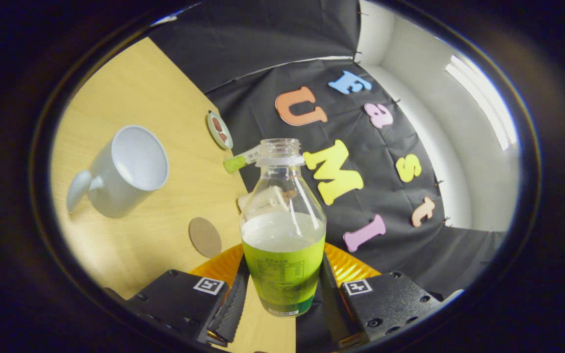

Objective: Take the bottle from table, then pour the juice into the cup, finally place the bottle on the coaster

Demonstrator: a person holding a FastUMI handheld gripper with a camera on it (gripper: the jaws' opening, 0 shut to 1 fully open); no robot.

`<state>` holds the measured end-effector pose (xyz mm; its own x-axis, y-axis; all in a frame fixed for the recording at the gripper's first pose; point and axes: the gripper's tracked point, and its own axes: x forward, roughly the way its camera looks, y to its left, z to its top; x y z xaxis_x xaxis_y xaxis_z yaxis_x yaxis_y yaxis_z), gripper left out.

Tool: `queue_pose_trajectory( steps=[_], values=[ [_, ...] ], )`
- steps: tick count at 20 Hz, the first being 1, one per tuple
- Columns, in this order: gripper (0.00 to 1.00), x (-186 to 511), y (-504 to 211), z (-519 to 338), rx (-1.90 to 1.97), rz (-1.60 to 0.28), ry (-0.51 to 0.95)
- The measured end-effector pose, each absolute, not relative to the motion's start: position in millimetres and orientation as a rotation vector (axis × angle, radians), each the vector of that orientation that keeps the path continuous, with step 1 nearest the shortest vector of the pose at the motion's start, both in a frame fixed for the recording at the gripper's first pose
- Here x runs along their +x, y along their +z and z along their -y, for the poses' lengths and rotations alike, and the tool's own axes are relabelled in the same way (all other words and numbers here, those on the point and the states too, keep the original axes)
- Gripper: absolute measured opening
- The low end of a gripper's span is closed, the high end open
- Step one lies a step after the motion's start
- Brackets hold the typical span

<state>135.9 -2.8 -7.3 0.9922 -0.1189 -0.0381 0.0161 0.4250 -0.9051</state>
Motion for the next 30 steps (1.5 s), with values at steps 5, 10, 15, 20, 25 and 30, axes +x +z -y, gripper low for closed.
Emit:
queue_pose_trajectory(
  steps=[5,10,15,20,25,30],
  values=[
    [0.74,142,-12,-5,-1.282,-0.075,-0.080],
    [0.74,141,-8,-6,-1.432,-0.054,-0.075],
    [0.74,145,4,-8,-1.521,-0.033,-0.083],
    [0.74,143,13,-10,-1.575,-0.017,-0.087],
    [0.74,143,20,-12,-1.622,-0.006,-0.091],
    [0.74,142,25,-16,-1.659,0.003,-0.082]
  ],
)
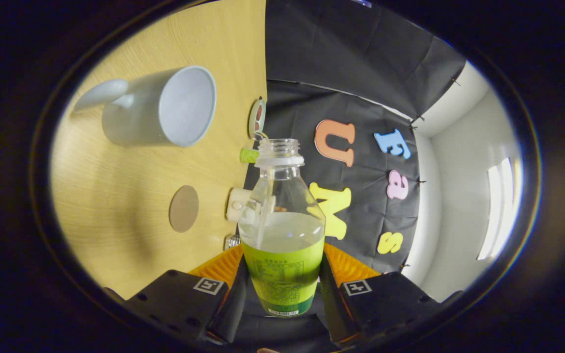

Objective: Take the bottle from table, then pour the juice into the cup, finally place the bottle on the coaster

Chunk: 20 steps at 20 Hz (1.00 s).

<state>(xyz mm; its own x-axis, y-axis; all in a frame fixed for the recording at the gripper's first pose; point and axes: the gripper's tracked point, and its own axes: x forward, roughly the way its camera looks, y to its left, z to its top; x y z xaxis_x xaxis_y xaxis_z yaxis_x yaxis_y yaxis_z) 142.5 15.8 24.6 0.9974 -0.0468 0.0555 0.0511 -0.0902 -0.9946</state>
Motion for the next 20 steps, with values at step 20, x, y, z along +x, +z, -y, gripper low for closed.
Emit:
queue_pose_trajectory(
  steps=[20],
  values=[
    [0.74,150,48,-17,-1.746,0.035,-0.092]
  ],
)
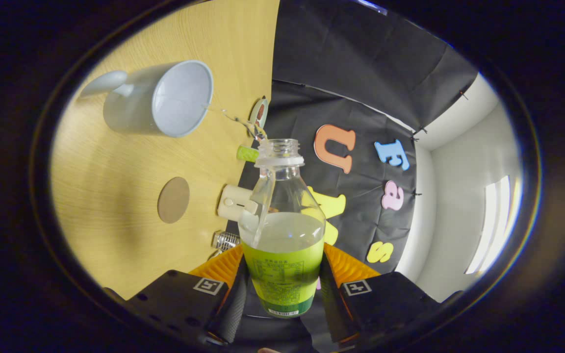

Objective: Take the bottle from table, then pour the juice into the cup, finally place the bottle on the coaster

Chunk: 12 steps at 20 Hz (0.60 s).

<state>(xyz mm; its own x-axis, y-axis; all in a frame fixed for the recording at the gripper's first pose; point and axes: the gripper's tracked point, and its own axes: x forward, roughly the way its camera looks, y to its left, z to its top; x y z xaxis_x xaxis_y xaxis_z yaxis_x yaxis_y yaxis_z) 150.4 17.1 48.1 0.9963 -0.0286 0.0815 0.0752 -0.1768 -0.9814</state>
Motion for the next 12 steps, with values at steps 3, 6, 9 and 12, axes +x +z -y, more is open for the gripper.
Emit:
queue_pose_trajectory(
  steps=[3,6,9,12],
  values=[
    [0.74,150,52,-18,-1.760,0.039,-0.095],
    [0.74,150,55,-16,-1.775,0.046,-0.094],
    [0.74,150,58,-17,-1.794,0.058,-0.096],
    [0.74,150,60,-17,-1.808,0.064,-0.101]
  ],
)
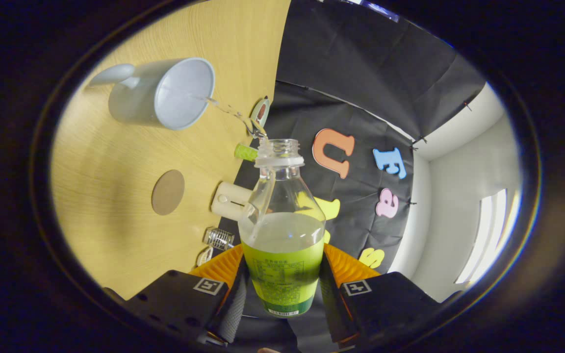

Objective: Take the bottle from table, then pour the juice into the cup, finally place the bottle on the coaster

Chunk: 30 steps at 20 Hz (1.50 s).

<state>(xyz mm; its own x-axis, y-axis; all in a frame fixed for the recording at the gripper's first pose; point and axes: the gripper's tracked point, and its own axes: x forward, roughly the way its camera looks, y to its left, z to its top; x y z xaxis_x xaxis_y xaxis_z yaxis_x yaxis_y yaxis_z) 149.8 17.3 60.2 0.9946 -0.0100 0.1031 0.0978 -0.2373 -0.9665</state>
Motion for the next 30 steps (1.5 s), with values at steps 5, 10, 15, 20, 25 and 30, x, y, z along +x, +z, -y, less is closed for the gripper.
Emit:
queue_pose_trajectory(
  steps=[5,10,15,20,25,30],
  values=[
    [0.74,150,64,-18,-1.833,0.079,-0.112],
    [0.74,151,70,-20,-1.860,0.083,-0.105],
    [0.74,151,72,-23,-1.885,0.091,-0.102],
    [0.74,151,77,-27,-1.915,0.115,-0.100],
    [0.73,154,80,-28,-1.948,0.113,-0.084],
    [0.74,154,83,-32,-1.977,0.136,-0.067]
  ],
)
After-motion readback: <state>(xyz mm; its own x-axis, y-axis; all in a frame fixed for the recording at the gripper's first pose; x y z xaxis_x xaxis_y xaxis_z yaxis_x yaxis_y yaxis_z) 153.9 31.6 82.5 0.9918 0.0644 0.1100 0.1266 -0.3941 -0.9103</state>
